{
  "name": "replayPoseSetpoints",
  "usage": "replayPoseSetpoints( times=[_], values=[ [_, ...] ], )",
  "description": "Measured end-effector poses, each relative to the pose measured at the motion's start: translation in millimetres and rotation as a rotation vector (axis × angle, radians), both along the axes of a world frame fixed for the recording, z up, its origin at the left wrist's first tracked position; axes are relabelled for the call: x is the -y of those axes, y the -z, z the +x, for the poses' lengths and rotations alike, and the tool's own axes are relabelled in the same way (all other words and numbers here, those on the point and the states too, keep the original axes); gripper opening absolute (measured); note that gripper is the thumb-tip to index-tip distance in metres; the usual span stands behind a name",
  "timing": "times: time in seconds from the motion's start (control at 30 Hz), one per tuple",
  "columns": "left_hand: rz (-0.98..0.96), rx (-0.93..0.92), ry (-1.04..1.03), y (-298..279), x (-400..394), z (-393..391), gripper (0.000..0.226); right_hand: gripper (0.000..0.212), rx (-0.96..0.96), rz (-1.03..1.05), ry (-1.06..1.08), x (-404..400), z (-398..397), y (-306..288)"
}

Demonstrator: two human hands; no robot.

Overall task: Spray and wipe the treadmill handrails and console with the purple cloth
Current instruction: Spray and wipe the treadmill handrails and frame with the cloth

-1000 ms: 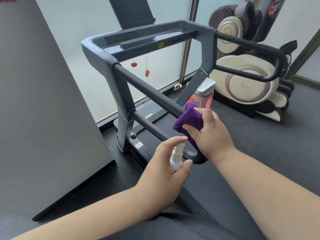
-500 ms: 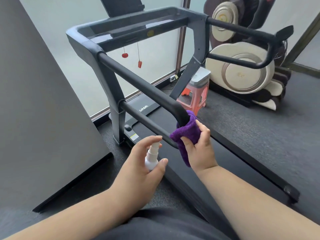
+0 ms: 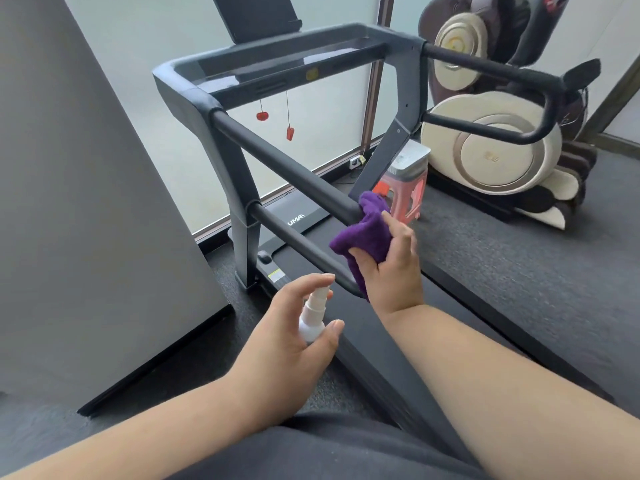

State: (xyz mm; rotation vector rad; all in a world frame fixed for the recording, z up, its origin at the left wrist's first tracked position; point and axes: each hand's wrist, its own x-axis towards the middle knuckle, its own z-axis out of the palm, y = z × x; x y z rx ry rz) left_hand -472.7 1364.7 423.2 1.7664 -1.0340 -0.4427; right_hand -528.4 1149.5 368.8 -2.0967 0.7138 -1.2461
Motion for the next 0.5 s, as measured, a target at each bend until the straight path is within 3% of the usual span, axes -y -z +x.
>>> replayPoseSetpoints(
  times=[0.2,0.33,0.5],
  values=[
    [0.017,0.049,0.019,-0.3,-2.6,-2.1,0.051,0.079,-0.116,0.164,0.005,-8.1,-23.2,51.6],
    [0.035,0.030,0.036,-0.7,-2.6,-4.6,0.047,0.069,-0.211,0.277,0.006,-15.5,-42.5,70.1],
    [0.029,0.072,0.019,0.0,-0.8,-3.7,0.049,0.060,-0.136,0.450,0.022,-26.0,-46.8,67.8]
  ],
)
